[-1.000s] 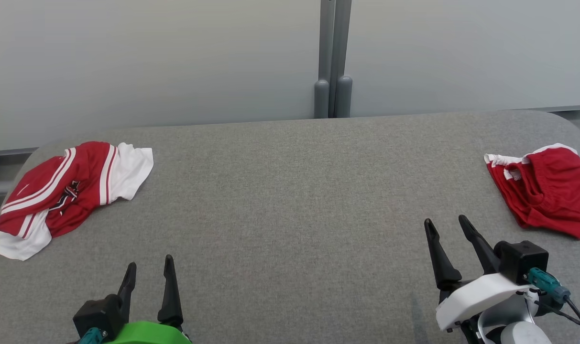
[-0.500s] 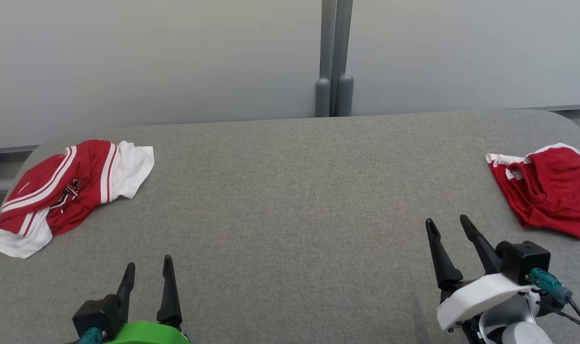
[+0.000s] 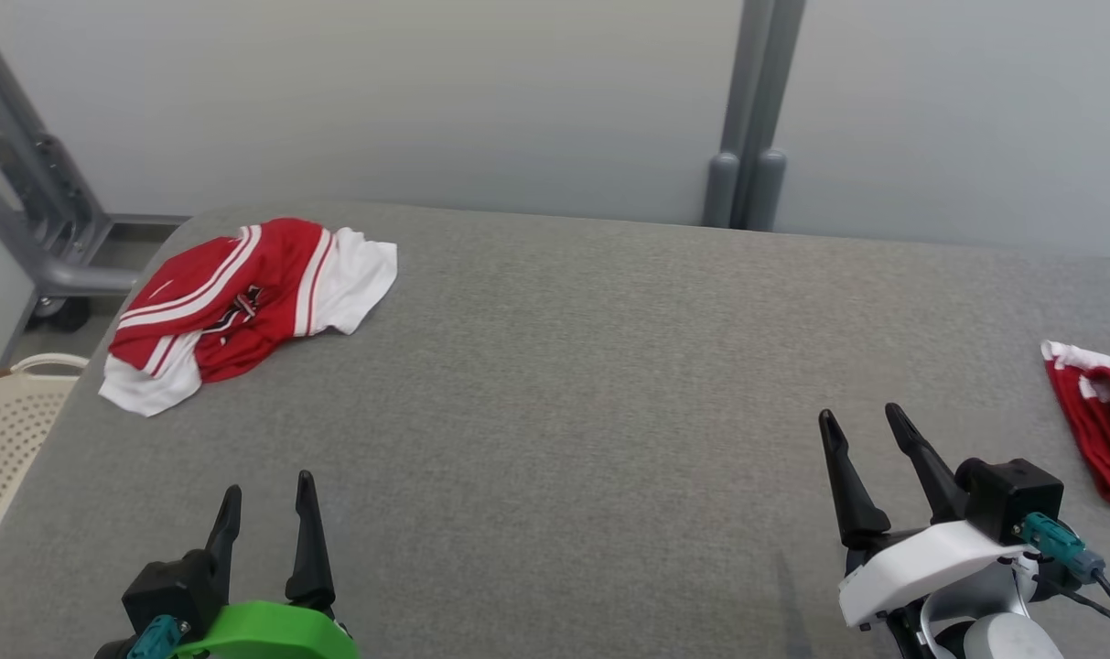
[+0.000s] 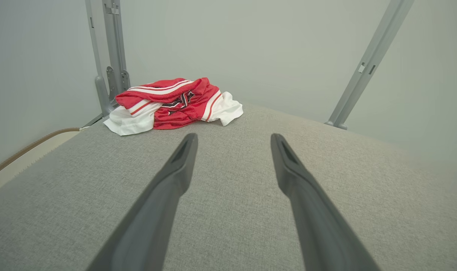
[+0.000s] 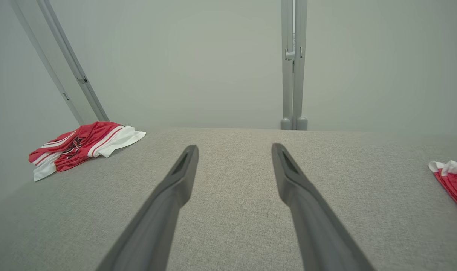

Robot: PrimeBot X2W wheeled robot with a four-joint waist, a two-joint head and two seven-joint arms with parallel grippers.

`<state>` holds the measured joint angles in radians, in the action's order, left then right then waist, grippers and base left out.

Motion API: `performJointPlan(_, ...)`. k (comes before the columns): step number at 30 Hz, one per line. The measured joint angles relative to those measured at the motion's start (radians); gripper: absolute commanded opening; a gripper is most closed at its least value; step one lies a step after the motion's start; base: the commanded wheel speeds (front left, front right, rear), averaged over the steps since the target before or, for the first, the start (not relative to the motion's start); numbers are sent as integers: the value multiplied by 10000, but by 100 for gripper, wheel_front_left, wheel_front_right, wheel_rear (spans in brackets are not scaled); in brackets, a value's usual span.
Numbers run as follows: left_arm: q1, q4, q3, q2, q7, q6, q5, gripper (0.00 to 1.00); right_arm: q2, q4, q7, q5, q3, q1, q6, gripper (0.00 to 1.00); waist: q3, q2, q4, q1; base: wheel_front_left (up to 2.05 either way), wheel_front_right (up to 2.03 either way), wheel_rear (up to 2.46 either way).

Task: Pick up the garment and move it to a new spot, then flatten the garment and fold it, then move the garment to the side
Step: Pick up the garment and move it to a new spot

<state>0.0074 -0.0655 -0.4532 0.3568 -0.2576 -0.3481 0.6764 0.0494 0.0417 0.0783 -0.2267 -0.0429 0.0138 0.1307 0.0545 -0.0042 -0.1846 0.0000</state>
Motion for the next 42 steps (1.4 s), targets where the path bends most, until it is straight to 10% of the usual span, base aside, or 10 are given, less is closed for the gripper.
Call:
performJointPlan(21,193,268,270,73,10,-127,6,100,-8,134,25,-50,-512,-407,0,100,-244,0,-3108,0,0,0,0)
performJointPlan(42,-244,257,562,633,253,48,-159,100,-8,56,21,-8,-489,-333,0,100,-391,0,-2825,0,0,0,0)
